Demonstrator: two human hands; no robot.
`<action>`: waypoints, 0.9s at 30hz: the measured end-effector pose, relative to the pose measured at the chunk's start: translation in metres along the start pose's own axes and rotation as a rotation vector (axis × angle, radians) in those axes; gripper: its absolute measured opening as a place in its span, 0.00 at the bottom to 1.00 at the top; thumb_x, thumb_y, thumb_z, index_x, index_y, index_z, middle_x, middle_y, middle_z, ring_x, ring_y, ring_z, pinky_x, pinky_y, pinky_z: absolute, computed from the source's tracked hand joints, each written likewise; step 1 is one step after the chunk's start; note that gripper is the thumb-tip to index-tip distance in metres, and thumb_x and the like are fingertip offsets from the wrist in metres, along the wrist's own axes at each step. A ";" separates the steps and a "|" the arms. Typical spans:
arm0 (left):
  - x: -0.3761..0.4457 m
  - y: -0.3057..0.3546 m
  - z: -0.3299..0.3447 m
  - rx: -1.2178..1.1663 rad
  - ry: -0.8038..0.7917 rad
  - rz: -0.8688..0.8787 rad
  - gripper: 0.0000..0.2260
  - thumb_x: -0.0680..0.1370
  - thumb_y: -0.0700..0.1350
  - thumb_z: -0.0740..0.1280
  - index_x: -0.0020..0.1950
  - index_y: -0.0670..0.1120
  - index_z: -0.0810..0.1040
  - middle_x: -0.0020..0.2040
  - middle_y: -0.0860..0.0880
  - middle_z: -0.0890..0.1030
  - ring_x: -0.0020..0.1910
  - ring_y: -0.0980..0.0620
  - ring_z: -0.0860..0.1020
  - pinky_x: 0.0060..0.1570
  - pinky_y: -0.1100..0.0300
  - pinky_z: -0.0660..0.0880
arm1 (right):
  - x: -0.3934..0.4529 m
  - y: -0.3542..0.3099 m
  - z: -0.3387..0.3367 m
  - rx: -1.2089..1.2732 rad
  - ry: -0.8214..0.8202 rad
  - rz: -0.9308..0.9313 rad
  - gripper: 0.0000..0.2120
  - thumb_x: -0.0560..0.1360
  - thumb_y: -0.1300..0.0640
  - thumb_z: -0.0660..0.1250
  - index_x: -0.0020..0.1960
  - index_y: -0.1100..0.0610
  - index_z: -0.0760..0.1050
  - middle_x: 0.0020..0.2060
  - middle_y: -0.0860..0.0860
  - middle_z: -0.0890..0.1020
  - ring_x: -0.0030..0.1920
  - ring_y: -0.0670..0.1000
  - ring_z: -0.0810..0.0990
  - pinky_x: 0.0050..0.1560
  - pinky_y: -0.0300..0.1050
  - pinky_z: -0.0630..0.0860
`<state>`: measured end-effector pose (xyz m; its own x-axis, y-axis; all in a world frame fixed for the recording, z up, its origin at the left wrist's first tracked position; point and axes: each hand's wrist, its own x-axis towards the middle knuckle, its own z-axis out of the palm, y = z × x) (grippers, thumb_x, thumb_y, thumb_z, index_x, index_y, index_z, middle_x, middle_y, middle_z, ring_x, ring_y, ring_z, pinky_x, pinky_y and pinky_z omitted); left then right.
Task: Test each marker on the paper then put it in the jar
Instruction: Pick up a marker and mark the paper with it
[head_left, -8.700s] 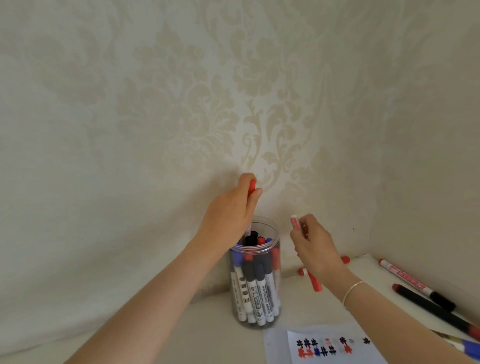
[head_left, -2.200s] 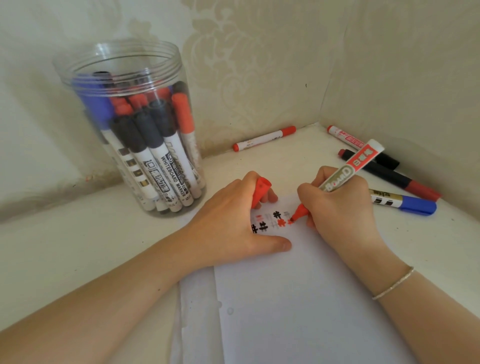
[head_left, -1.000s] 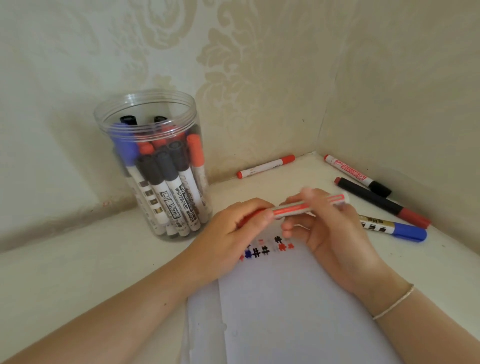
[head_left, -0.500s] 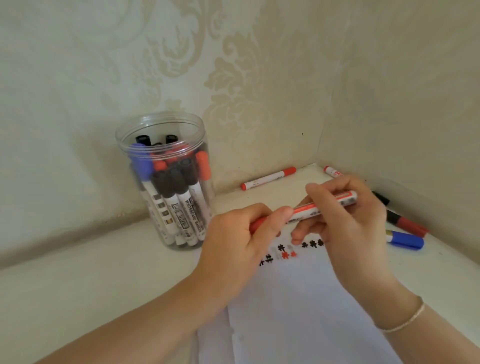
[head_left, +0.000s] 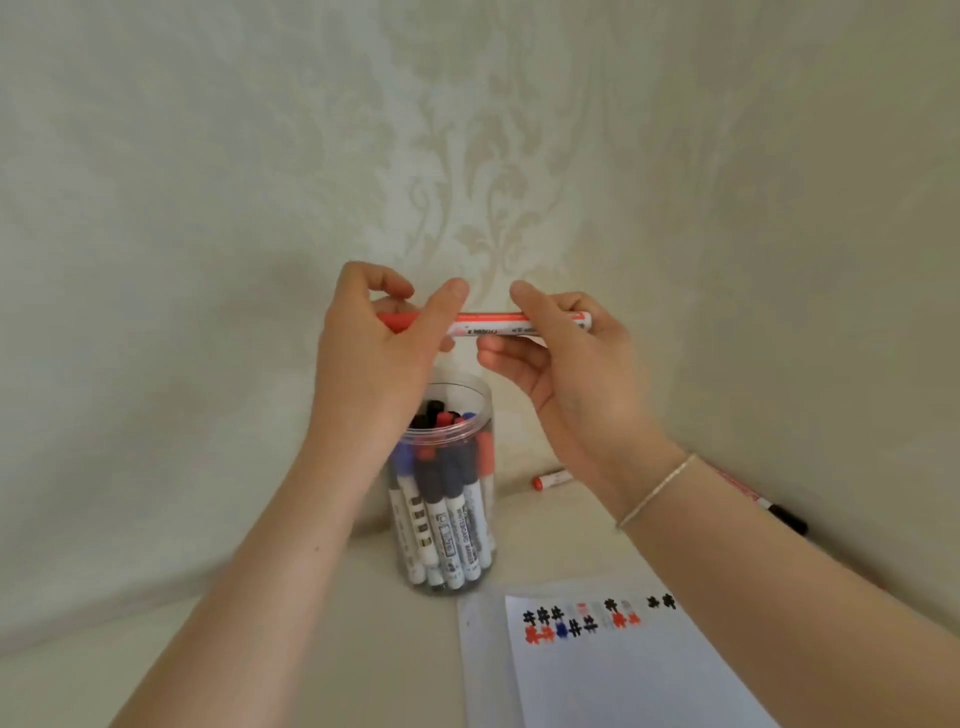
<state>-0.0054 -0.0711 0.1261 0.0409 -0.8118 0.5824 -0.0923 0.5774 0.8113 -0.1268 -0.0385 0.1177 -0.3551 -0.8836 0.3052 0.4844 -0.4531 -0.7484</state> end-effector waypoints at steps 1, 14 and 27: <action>0.006 -0.003 0.000 -0.154 0.005 -0.076 0.13 0.74 0.51 0.71 0.49 0.48 0.70 0.38 0.51 0.81 0.33 0.58 0.82 0.32 0.63 0.74 | 0.005 0.003 0.007 0.043 -0.005 0.021 0.08 0.75 0.64 0.69 0.42 0.61 0.69 0.28 0.57 0.80 0.29 0.55 0.82 0.35 0.45 0.82; 0.019 -0.024 -0.013 0.613 -0.167 0.458 0.10 0.82 0.53 0.55 0.58 0.49 0.65 0.30 0.52 0.73 0.27 0.54 0.75 0.29 0.60 0.71 | 0.041 0.079 -0.089 -1.765 -0.003 -0.178 0.08 0.75 0.61 0.61 0.54 0.57 0.71 0.51 0.53 0.76 0.51 0.56 0.75 0.47 0.47 0.70; 0.038 -0.011 -0.014 0.644 -0.718 0.140 0.07 0.83 0.51 0.55 0.53 0.49 0.68 0.38 0.46 0.82 0.33 0.59 0.82 0.40 0.54 0.80 | 0.033 0.106 -0.104 -2.292 -0.623 -0.008 0.14 0.79 0.64 0.55 0.62 0.60 0.72 0.62 0.57 0.72 0.60 0.59 0.75 0.58 0.48 0.70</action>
<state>0.0113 -0.1074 0.1404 -0.6088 -0.7221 0.3284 -0.5849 0.6883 0.4292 -0.1702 -0.1036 -0.0127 0.0468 -0.9974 0.0554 -0.9810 -0.0355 0.1906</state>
